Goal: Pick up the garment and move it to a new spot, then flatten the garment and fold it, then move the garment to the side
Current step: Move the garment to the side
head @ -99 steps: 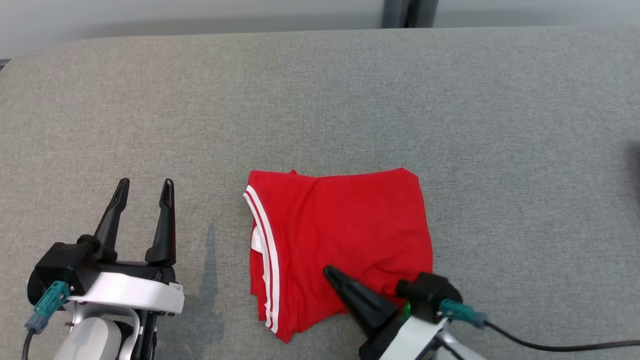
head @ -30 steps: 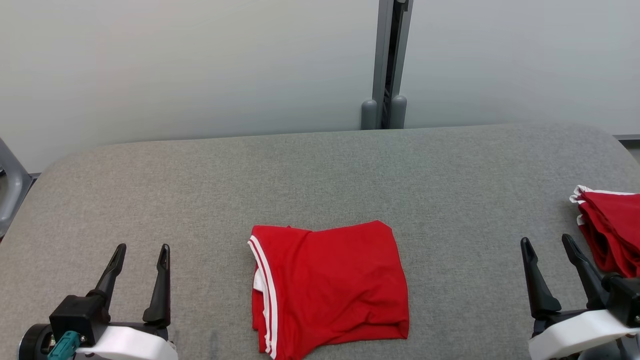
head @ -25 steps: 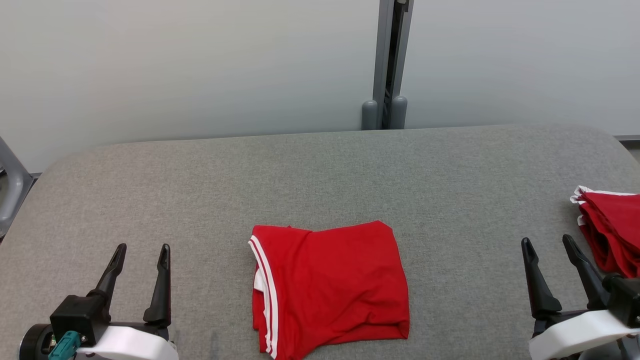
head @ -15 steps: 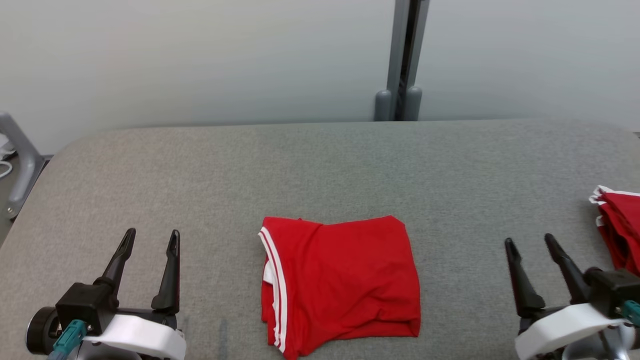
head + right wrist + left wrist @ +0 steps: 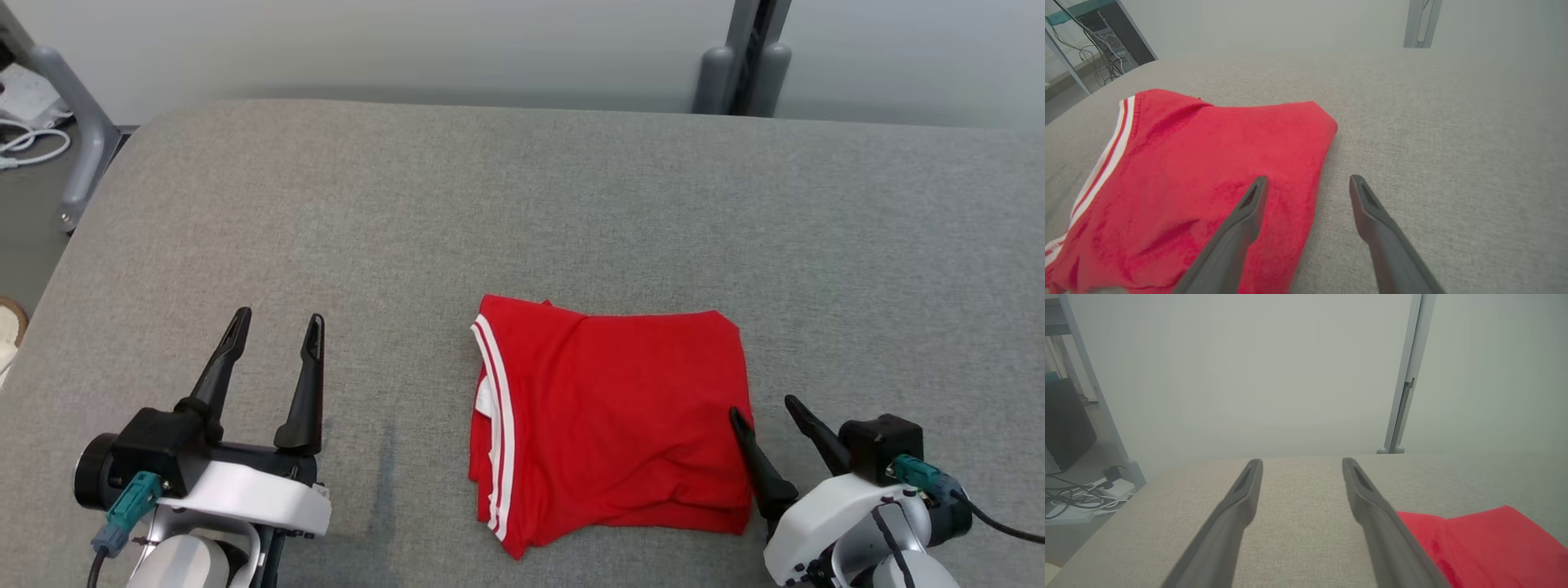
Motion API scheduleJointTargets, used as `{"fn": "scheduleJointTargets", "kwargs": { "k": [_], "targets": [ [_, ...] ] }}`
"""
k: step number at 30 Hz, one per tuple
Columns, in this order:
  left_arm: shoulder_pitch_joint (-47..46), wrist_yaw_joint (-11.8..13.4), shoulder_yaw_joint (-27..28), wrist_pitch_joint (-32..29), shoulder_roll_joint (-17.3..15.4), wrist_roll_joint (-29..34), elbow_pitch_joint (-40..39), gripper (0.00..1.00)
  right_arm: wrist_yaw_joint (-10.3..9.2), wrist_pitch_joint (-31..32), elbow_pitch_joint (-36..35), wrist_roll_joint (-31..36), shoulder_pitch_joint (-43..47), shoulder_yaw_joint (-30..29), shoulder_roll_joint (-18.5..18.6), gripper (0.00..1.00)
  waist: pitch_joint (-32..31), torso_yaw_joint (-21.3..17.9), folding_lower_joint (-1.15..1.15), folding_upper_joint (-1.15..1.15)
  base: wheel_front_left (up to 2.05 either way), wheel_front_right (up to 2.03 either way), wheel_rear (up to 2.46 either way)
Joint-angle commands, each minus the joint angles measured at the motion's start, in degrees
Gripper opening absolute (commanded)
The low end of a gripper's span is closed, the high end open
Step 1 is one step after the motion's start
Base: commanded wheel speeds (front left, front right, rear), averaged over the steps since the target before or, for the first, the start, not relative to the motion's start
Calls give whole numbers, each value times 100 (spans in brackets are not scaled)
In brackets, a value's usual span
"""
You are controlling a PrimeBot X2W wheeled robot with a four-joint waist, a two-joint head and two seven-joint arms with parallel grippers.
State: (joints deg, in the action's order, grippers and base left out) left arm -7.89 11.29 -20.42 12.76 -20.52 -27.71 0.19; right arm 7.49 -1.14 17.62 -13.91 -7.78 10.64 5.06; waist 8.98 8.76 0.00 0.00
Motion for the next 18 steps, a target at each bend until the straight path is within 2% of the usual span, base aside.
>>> {"fn": "scheduleJointTargets", "kwargs": {
  "k": [1, 6, 8, 9, 14, 18],
  "targets": [
    [-113, -28, 17, 51, 10, 21, 47, 100, 0, -17, 111, -55, -106, 26, 31, 100, 153, 128, 0, 0, 0, 0, 0],
    [-251, -110, 42, 133, 88, 4, 229, 100, 1, 191, 650, -240, -327, 335, 6, 100, 278, 170, 0, 0, 0, 0, 0],
    [-280, -133, 56, 150, 111, 5, 300, 100, 1, 275, 810, -335, -395, 481, 38, 6, 295, 157, 0, 0, 0, 0, 0],
    [-298, -148, 65, 166, 117, 7, 327, 100, 1, 347, 877, -404, -402, 548, 54, 0, 303, 147, 0, 0, 0, 0, 0],
    [-362, -206, 87, 198, 129, 13, 419, 100, -4, 350, 891, -547, -537, 698, 267, 0, 342, 29, 0, 0, 0, 0, 0],
    [-341, -211, 161, 207, 72, 28, 386, 100, -8, 271, 655, -436, -615, 728, 463, 0, 399, -233, 0, 0, 0, 0, 0]
  ]
}}
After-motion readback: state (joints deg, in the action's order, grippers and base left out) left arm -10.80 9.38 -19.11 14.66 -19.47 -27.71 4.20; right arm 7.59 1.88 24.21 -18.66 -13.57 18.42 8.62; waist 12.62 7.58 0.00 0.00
